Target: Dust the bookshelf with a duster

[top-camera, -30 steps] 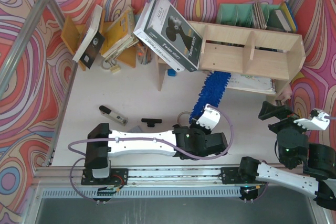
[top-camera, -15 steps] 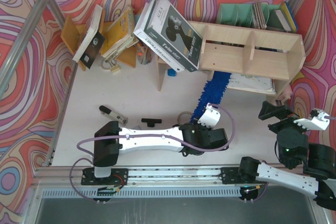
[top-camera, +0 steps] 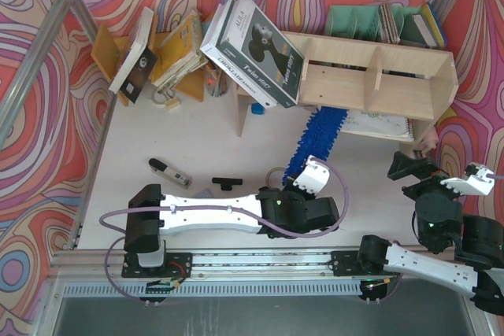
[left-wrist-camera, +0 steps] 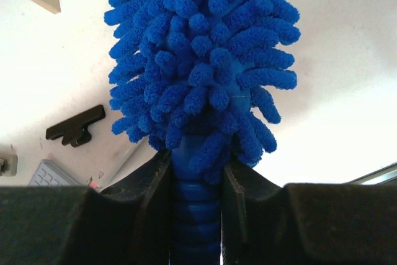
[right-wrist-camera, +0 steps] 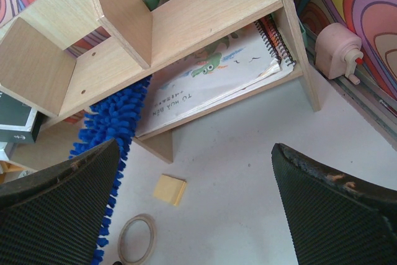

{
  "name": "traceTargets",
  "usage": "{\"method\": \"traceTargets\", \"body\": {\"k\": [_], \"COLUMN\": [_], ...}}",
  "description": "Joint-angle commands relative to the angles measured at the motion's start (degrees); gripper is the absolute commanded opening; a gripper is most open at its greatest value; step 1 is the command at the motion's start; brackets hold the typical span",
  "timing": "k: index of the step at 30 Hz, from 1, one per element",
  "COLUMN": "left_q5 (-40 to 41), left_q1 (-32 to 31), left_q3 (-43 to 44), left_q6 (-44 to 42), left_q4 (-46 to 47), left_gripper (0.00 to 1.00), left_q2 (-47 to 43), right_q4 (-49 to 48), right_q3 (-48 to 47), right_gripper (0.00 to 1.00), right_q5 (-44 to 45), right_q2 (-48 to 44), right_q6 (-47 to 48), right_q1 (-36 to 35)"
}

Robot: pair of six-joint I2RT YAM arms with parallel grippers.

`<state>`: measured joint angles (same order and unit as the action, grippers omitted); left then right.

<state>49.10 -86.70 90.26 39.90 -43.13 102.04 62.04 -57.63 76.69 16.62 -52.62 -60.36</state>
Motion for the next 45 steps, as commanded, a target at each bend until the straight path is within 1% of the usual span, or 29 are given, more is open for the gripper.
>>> {"method": "traceTargets", "body": {"k": [1,6,10,16,22,25,34,40,45], "left_q5": [-3.2,-5.3,-3.4,1.6,1.5,-0.7,-12.4,-17.6,-20.7], "left_q1": [0.7,0.7,0.8,0.8,0.8,0.8,0.7,0.7,0.7], "left_q3": [-4.2,-4.0,-2.1,2.8,7.7,10.0,20.5,28.1,28.7], "left_q6": [1.4,1.1,-0.6,-4.6,-7.9,-10.2,-18.3,-21.5,-22.3], "left_q4": [3.1,2.3,2.5,1.8,1.5,2.9,8.7,8.8,8.4], "left_gripper": [0.00,0.00,0.00,0.00,0.00,0.00,0.00,0.00,0.00], "left_q2": [1.2,2.5,2.1,1.0,1.9,3.6,12.7,18.7,20.3], "right_q4": [-0.5,-0.5,-0.5,-0.5,-0.5,-0.5,-0.6,-0.5,-0.5], "right_q3": [0.3,0.3,0.3,0.4,0.3,0.3,0.3,0.3,0.3], "right_gripper": [0.97,0.97,0.97,0.97,0.97,0.97,0.97,0.97,0.97], "right_q5": [1.3,1.4,1.4,1.6,1.5,1.5,1.3,1.2,1.2], "right_q2": [-0.1,0.1,0.2,0.4,0.2,-0.2,-0.6,-0.7,-1.0], "right_q6": [0.6,0.6,0.6,0.6,0.6,0.6,0.8,0.7,0.7], "right_q1": [-0.6,-0.6,-0.6,-0.6,-0.6,-0.5,-0.6,-0.6,-0.6]}}
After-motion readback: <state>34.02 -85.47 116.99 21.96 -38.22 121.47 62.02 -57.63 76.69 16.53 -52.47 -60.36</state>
